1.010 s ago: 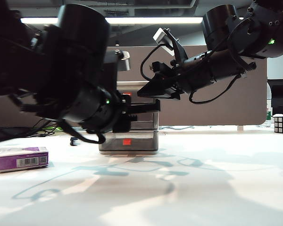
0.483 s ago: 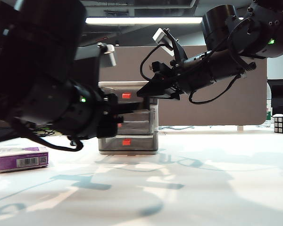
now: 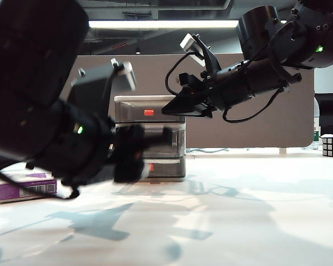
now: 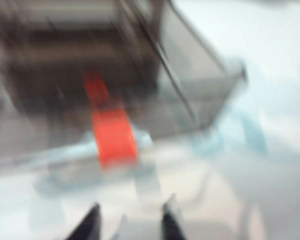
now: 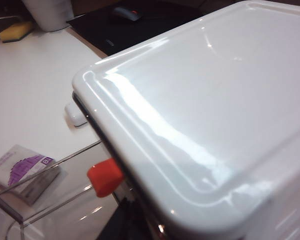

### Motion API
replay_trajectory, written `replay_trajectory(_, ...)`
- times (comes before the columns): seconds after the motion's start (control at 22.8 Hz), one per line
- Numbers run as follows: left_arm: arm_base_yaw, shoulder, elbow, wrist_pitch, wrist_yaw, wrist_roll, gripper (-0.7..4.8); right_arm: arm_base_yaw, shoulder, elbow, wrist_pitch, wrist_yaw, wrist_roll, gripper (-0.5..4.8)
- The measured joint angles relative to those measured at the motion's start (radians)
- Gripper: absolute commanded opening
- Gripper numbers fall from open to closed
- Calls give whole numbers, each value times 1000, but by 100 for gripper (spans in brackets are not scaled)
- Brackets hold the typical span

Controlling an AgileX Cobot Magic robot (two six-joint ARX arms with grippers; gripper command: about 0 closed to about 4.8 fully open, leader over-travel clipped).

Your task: Open the second layer of the drawer on the table, pick up a pack of napkins on the table and put it in, and finally close the drawer.

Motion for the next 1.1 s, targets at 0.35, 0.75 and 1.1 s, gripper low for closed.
replay_trajectory(0.35, -1, -201, 1, -300, 71, -4, 190, -1, 0, 0, 0, 0, 0, -5)
replay_trajectory(0.75, 26, -732, 0, -806, 59, 51, 175, -1, 0, 0, -8, -4, 0, -5)
replay_trajectory(1.1, 593, -869, 0, -1043, 488, 412, 249, -1, 0, 0, -10, -20, 0, -5)
